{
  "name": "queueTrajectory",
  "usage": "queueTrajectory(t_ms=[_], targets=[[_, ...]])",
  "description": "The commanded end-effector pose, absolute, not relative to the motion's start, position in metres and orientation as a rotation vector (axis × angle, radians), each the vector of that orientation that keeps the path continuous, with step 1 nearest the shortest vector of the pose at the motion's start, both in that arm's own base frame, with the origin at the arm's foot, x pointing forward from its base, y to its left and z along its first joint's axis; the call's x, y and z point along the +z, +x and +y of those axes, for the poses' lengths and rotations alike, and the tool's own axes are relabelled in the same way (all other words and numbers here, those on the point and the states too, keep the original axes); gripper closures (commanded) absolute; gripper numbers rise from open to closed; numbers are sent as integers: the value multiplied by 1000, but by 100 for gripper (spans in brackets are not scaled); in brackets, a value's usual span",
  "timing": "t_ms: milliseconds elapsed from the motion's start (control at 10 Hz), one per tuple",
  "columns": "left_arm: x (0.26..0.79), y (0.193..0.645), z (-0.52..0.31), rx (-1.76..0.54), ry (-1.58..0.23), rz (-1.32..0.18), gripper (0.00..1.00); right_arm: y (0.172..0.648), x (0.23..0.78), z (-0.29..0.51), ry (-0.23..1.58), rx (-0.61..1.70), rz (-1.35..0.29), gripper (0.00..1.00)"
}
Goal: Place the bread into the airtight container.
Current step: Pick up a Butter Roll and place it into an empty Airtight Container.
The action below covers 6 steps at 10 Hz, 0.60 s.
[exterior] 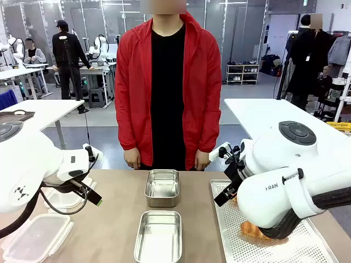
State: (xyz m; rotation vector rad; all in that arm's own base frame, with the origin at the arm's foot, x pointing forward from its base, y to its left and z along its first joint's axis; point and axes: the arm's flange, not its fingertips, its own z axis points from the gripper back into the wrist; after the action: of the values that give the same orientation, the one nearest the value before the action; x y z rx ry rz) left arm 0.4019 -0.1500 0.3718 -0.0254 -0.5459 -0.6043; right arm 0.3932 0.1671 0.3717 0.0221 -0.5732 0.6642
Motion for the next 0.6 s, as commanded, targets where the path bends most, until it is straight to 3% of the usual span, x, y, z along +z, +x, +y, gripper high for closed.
queueTrajectory(t_ms=[0,500], targets=[[372,402,-150,-605,-25,-546,0,393,372,167,22,664,-573,0],[372,402,-150,-605,-25,-546,0,393,372,167,22,664,-573,0]])
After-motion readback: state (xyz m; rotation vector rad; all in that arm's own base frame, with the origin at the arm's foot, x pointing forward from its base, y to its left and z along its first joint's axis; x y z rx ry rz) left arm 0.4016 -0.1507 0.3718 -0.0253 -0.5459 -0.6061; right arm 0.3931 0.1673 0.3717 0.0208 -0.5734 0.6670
